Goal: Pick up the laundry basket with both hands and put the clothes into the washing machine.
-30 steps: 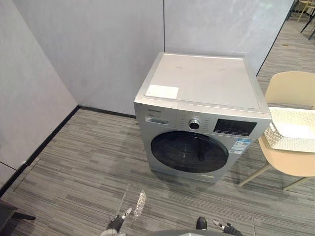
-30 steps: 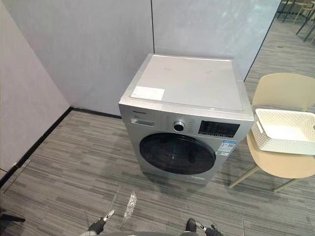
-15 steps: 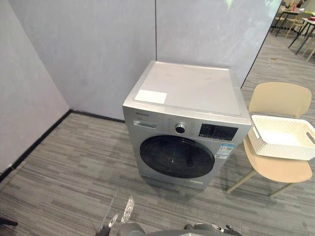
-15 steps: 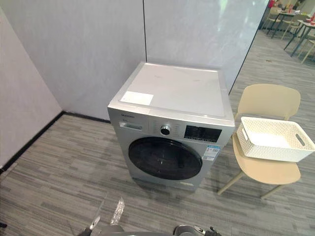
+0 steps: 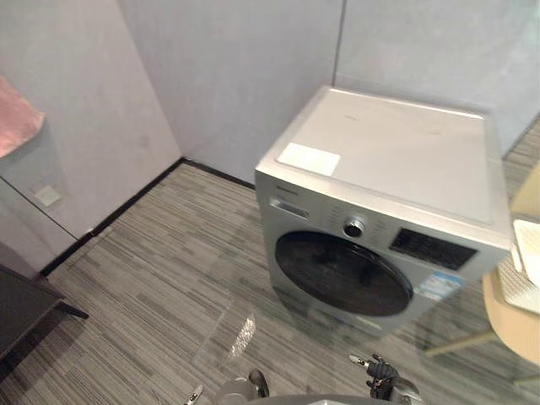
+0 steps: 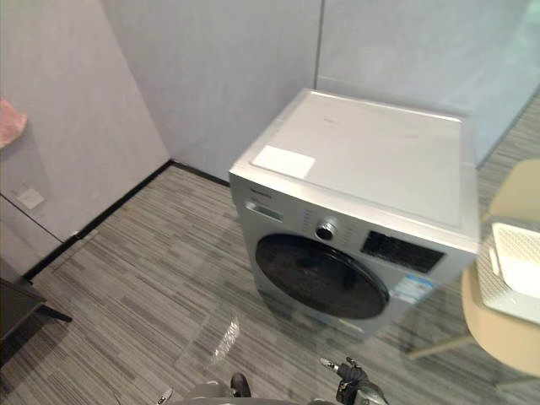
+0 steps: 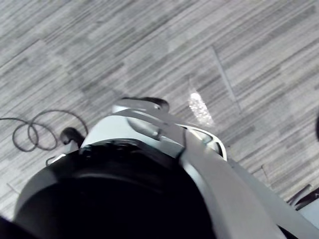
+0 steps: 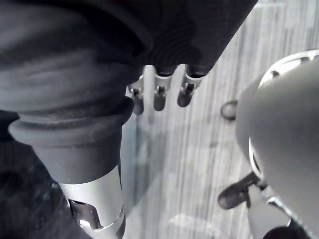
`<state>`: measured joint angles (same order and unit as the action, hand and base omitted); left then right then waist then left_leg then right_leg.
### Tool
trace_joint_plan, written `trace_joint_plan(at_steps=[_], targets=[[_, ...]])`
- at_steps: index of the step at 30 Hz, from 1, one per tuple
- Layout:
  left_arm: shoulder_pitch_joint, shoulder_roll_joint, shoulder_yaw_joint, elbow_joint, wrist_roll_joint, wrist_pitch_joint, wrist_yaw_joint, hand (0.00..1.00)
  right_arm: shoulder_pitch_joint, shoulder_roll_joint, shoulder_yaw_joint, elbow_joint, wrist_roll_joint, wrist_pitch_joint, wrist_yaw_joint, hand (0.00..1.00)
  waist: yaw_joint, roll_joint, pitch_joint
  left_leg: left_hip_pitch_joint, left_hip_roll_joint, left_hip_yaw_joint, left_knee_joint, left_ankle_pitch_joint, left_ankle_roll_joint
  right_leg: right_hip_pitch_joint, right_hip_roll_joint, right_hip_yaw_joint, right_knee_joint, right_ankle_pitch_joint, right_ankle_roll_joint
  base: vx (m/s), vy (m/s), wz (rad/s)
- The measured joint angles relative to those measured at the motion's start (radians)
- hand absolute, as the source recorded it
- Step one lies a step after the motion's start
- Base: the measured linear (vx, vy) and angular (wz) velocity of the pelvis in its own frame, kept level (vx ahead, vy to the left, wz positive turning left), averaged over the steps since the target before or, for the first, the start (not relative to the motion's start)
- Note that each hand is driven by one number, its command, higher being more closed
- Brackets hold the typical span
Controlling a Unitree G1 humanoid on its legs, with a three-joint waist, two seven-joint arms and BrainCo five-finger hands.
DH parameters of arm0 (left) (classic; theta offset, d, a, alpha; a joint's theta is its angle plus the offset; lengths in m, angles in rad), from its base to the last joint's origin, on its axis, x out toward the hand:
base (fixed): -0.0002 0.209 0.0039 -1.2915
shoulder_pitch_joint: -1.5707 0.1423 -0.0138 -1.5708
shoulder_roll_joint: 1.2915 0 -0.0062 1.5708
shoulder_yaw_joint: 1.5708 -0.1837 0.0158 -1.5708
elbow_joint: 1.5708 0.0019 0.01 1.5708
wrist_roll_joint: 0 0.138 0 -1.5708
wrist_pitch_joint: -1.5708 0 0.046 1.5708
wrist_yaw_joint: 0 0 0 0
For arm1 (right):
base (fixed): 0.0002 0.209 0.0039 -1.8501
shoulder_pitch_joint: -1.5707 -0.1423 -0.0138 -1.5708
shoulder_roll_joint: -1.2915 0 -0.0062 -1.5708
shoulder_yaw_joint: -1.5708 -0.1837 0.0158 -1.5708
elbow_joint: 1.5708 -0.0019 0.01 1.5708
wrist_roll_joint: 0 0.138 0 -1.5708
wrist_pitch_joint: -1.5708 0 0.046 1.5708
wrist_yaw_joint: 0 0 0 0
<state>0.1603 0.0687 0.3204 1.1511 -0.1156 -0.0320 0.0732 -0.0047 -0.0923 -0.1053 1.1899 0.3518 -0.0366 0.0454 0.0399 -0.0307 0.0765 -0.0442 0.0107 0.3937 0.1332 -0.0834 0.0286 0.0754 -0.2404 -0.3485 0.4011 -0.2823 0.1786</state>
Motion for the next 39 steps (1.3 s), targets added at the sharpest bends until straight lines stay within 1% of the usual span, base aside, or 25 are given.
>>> trace_joint_plan(at_steps=[2,3,4,6,9,11,12,13,14,18,19,21,24,25,26,27,29,31,32,33,34,35,36,37,39], targets=[[-0.021,0.008,-0.049,-0.008,0.002,-0.007,0.000,0.00,0.009,0.003,0.001,-0.011,0.000,-0.004,0.002,0.00,-0.013,0.004,-0.012,0.024,-0.025,-0.051,-0.015,0.004,0.014,-0.079,-0.050,0.019,0.218,0.051,0.005,0.38,0.125,1.13],[-0.045,0.025,-0.100,-0.015,0.001,-0.018,0.002,0.00,0.007,0.001,-0.008,-0.006,0.001,-0.006,-0.001,0.00,-0.022,0.007,-0.009,0.054,-0.036,-0.118,-0.016,0.011,0.046,-0.127,-0.055,0.069,0.389,0.116,-0.020,0.39,0.103,1.28],[-0.058,0.034,-0.123,-0.016,0.001,-0.019,0.001,0.00,0.003,0.006,-0.018,-0.001,0.001,-0.005,0.000,0.00,-0.027,0.001,-0.003,0.069,-0.036,-0.143,-0.017,0.009,0.049,-0.141,-0.045,0.094,0.440,0.108,-0.027,0.38,0.023,1.34],[-0.096,0.042,-0.182,-0.017,0.001,-0.022,0.000,0.00,0.013,0.009,-0.028,0.003,0.001,-0.005,0.001,0.00,-0.029,0.011,0.013,0.124,-0.018,-0.270,-0.041,0.008,0.050,-0.178,0.028,0.133,0.489,0.046,-0.079,0.32,-0.076,1.36],[-0.121,0.012,-0.208,-0.014,0.001,-0.024,-0.007,0.00,0.032,0.010,-0.066,0.002,-0.001,-0.004,0.001,0.00,-0.048,0.012,0.014,0.149,-0.005,-0.404,-0.049,-0.002,0.036,-0.215,0.089,0.187,0.361,0.004,-0.092,0.23,-0.156,1.48],[-0.126,0.007,-0.193,-0.012,0.002,-0.032,-0.009,0.00,0.030,0.023,-0.119,0.001,0.000,-0.001,0.000,0.00,-0.055,0.010,0.013,0.132,0.006,-0.520,-0.043,-0.037,0.005,-0.235,0.167,0.388,0.096,0.014,-0.078,0.14,-0.249,1.50],[-0.126,0.008,-0.184,-0.012,0.002,-0.033,-0.009,0.00,0.032,0.028,-0.128,0.002,0.000,-0.001,0.000,0.00,-0.055,0.000,0.014,0.127,0.001,-0.545,-0.040,-0.043,-0.004,-0.233,0.171,0.443,0.022,0.020,-0.070,0.12,-0.315,1.39],[-0.122,0.017,-0.157,-0.022,0.007,-0.035,-0.010,0.00,0.035,0.051,-0.133,0.007,0.003,0.008,-0.002,0.00,-0.050,-0.048,0.014,0.108,-0.030,-0.577,-0.023,-0.054,-0.021,-0.228,0.154,0.526,-0.102,0.052,-0.047,0.19,-0.355,1.41],[-0.122,0.015,-0.122,-0.024,0.010,-0.040,-0.010,0.00,0.030,0.055,-0.133,0.008,0.012,0.030,0.015,0.00,-0.051,-0.062,0.016,0.083,-0.027,-0.571,0.038,-0.066,-0.046,-0.224,0.155,0.506,-0.104,0.113,-0.061,0.25,-0.396,1.28],[-0.117,-0.037,-0.066,-0.034,0.018,-0.044,-0.012,0.00,0.002,0.012,-0.078,0.019,0.008,0.126,0.085,0.00,-0.036,-0.008,0.023,0.078,0.014,-0.588,0.038,-0.079,-0.079,-0.176,0.168,0.408,-0.124,0.162,-0.091,0.19,-0.183,0.73],[-0.118,-0.043,-0.053,-0.035,0.025,-0.044,-0.017,0.00,-0.001,0.005,-0.068,0.029,-0.001,0.133,0.084,0.00,-0.018,0.002,0.018,0.077,0.017,-0.591,0.038,-0.080,-0.080,-0.165,0.175,0.399,-0.142,0.164,-0.093,0.12,-0.067,0.27],[-0.116,-0.043,-0.039,-0.040,0.030,-0.043,-0.028,0.00,-0.012,0.011,-0.064,0.044,-0.008,0.133,0.059,0.00,-0.016,-0.002,0.019,0.075,0.015,-0.610,0.049,-0.090,-0.083,-0.135,0.167,0.382,-0.175,0.171,-0.089,0.11,-0.006,0.25],[-0.105,-0.043,-0.023,-0.049,0.027,-0.043,-0.029,0.00,-0.008,0.024,-0.068,0.038,-0.009,0.090,0.045,0.00,-0.021,0.005,0.019,0.047,0.004,-0.640,0.162,-0.150,-0.077,-0.081,0.164,0.349,-0.202,0.160,-0.105,0.08,0.075,0.29],[-0.096,-0.045,-0.021,-0.063,0.027,-0.043,-0.030,0.00,-0.008,0.024,-0.052,0.037,-0.009,0.080,0.050,0.00,-0.028,0.010,0.016,0.008,0.002,-0.639,0.247,-0.172,-0.089,-0.067,0.170,0.333,-0.213,0.155,-0.113,0.06,0.082,0.65],[-0.102,-0.049,-0.010,-0.084,0.026,-0.043,-0.030,0.00,-0.007,0.024,-0.041,0.035,-0.009,0.068,0.050,0.00,-0.029,0.008,0.015,-0.104,-0.005,-0.610,0.448,-0.178,-0.103,-0.056,0.172,0.292,-0.211,0.154,-0.111,0.02,0.044,0.85],[-0.102,-0.058,-0.006,-0.104,0.025,-0.043,-0.030,0.00,-0.007,0.017,-0.040,0.033,-0.009,0.064,0.054,0.00,-0.027,0.029,0.026,-0.188,0.013,-0.556,0.611,-0.161,-0.129,-0.033,0.185,0.252,-0.206,0.153,-0.098,0.02,0.036,0.87],[-0.098,-0.061,-0.005,-0.115,0.016,-0.043,-0.029,0.00,-0.003,0.018,-0.048,0.033,-0.009,0.051,0.043,0.00,-0.025,0.036,0.028,-0.239,0.057,-0.469,0.700,-0.143,-0.141,0.005,0.187,0.195,-0.189,0.129,-0.094,0.01,0.025,0.92],[-0.095,-0.057,-0.014,-0.122,0.011,-0.044,-0.029,0.00,0.003,0.034,-0.142,0.031,-0.007,0.029,0.018,0.00,-0.022,0.026,0.025,-0.221,0.066,-0.385,0.636,-0.141,-0.138,0.029,0.146,0.143,-0.192,0.113,-0.098,-0.02,0.088,1.09],[-0.094,-0.050,-0.014,-0.120,0.011,-0.044,-0.028,0.00,0.001,0.063,-0.221,0.031,0.002,0.017,0.014,0.00,-0.024,-0.011,0.027,-0.188,0.063,-0.298,0.536,-0.156,-0.104,0.031,0.100,0.109,-0.201,0.118,-0.094,-0.06,0.145,1.00],[-0.093,-0.048,-0.011,-0.120,0.010,-0.044,-0.028,0.00,0.000,0.063,-0.251,0.023,0.002,0.014,0.014,0.00,-0.025,0.003,0.027,-0.176,0.089,-0.249,0.511,-0.180,-0.069,0.034,0.094,0.094,-0.208,0.124,-0.088,-0.06,0.156,0.86],[-0.079,-0.062,0.008,-0.119,0.009,-0.042,-0.028,0.00,0.002,0.053,-0.281,-0.003,0.010,0.004,0.004,0.00,-0.025,0.052,0.027,-0.168,0.188,-0.182,0.486,-0.209,-0.034,0.034,0.096,0.063,-0.210,0.133,-0.077,-0.05,0.148,0.57],[-0.072,-0.070,0.016,-0.119,0.009,-0.043,-0.027,0.00,0.002,0.048,-0.285,-0.005,0.013,0.001,-0.001,0.00,-0.026,0.067,0.027,-0.160,0.222,-0.171,0.460,-0.217,-0.049,0.035,0.094,0.057,-0.210,0.135,-0.073,-0.05,0.136,0.63],[-0.070,-0.073,0.029,-0.103,0.008,-0.044,-0.026,0.00,0.002,0.039,-0.311,0.008,0.014,0.001,-0.003,0.00,-0.033,0.067,0.024,-0.133,0.184,-0.148,0.386,-0.190,-0.073,0.042,0.072,0.057,-0.229,0.145,-0.039,-0.03,0.163,0.40],[-0.067,-0.040,0.005,-0.088,0.011,-0.045,-0.024,0.00,0.004,0.054,-0.304,0.031,0.014,0.010,-0.002,0.00,-0.029,0.032,0.019,-0.074,0.104,-0.136,0.254,-0.139,-0.062,0.047,0.042,0.107,-0.262,0.146,-0.045,-0.02,0.147,0.40],[-0.070,-0.011,-0.024,-0.061,0.012,-0.043,-0.023,0.00,0.011,0.061,-0.306,0.053,0.013,0.017,-0.003,0.00,-0.043,0.011,0.007,-0.037,0.049,-0.130,0.149,-0.072,-0.037,0.055,0.038,0.136,-0.288,0.157,-0.062,0.05,0.100,0.28]])
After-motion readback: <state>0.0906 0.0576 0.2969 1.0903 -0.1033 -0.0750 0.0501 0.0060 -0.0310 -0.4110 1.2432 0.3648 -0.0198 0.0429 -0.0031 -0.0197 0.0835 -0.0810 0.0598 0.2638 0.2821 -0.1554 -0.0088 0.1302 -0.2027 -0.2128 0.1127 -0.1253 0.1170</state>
